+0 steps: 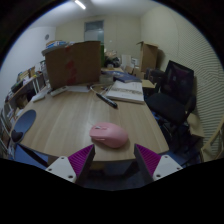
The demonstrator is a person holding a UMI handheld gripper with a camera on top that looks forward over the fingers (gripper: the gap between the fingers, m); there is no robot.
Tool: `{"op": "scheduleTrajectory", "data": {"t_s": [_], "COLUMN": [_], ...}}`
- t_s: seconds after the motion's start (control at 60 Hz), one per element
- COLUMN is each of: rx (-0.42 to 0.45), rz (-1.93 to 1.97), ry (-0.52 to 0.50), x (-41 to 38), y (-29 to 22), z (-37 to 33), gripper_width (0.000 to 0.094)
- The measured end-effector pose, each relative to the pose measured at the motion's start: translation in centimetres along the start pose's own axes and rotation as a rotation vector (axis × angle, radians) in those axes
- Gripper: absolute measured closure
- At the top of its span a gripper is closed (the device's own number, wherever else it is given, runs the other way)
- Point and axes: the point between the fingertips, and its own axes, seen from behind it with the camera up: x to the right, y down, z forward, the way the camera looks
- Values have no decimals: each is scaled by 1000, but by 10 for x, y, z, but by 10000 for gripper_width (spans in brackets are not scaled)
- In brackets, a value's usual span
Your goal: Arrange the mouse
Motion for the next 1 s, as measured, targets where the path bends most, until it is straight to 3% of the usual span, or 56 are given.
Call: {"op": "scheduleTrajectory", "data": {"t_s": [0.283,0.517,0.583,0.6,0.683,1.0], "rx": [34,115,139,146,179,62], "rz": [-74,-28,-11,-5,33,139], "ry": [-107,-62,-38,-29,28,106], "x": [-3,3,5,6,14,15], "y": [-19,-53,-59,-60,-64,-62], "z": [51,89,97,98,101,98], "gripper_width": [125,124,200,183,397,584]}}
